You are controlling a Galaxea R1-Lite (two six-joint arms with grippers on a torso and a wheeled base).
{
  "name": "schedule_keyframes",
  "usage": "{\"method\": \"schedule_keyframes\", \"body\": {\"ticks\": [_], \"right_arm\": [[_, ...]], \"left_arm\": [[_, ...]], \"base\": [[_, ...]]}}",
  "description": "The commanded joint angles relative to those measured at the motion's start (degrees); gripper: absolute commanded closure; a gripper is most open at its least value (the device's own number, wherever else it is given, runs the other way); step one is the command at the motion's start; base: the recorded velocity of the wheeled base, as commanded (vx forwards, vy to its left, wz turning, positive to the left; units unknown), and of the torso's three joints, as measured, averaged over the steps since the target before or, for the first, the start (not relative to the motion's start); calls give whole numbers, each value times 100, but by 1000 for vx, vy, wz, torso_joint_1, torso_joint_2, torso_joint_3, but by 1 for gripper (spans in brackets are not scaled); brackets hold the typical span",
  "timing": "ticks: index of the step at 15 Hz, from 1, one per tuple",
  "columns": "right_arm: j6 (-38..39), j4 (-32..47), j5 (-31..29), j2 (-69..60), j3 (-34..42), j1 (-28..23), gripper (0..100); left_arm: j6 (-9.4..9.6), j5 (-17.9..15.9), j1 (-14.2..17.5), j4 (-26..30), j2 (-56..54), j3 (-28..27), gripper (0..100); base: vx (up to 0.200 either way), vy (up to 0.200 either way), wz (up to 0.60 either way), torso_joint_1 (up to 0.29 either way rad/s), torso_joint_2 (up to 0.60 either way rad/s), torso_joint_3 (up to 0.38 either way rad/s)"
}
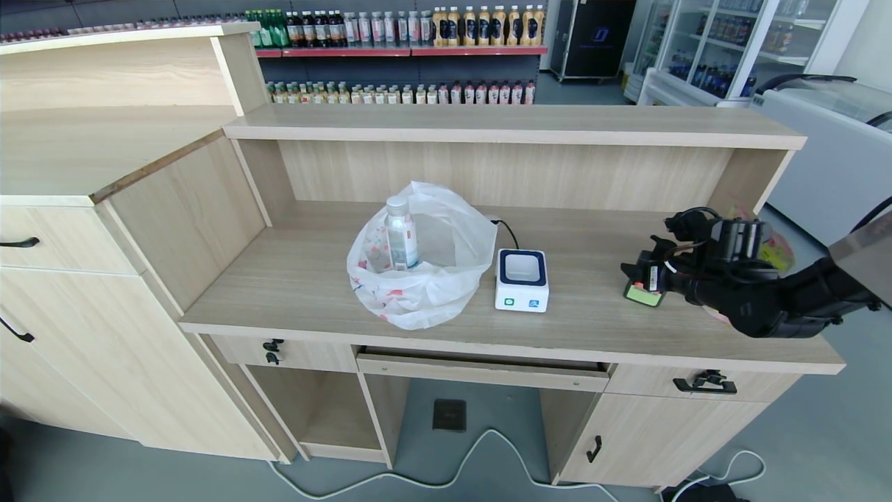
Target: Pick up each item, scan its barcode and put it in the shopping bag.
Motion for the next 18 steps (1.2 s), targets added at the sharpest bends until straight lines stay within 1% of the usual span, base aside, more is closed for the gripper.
{"method": "schedule_keyframes", "body": {"ticks": [1,5,6,8,9,13,15,18], "right_arm": [[-2,-2,1,82,-58,-2,0],[16,-11,98,197,-198,-2,0],[7,-2,107,197,-207,-2,100],[-10,-28,107,205,-207,-2,100],[-28,-160,89,188,-198,-2,100],[-423,-433,89,82,-102,-11,100],[-766,-512,72,-85,171,-2,100],[-942,-969,72,-287,654,-11,100]], "left_arm": [[-3,2,2,-1,0,0,0],[-3,2,2,-1,0,0,0],[-3,2,2,-1,0,0,0],[-3,2,2,-1,0,0,0],[-3,2,2,-1,0,0,0],[-3,2,2,-1,0,0,0],[-3,2,2,-1,0,0,0],[-3,2,2,-1,0,0,0]], "base": [[0,0,0,0,0,0],[0,0,0,0,0,0],[0,0,0,0,0,0],[0,0,0,0,0,0],[0,0,0,0,0,0],[0,0,0,0,0,0],[0,0,0,0,0,0],[0,0,0,0,0,0]]}}
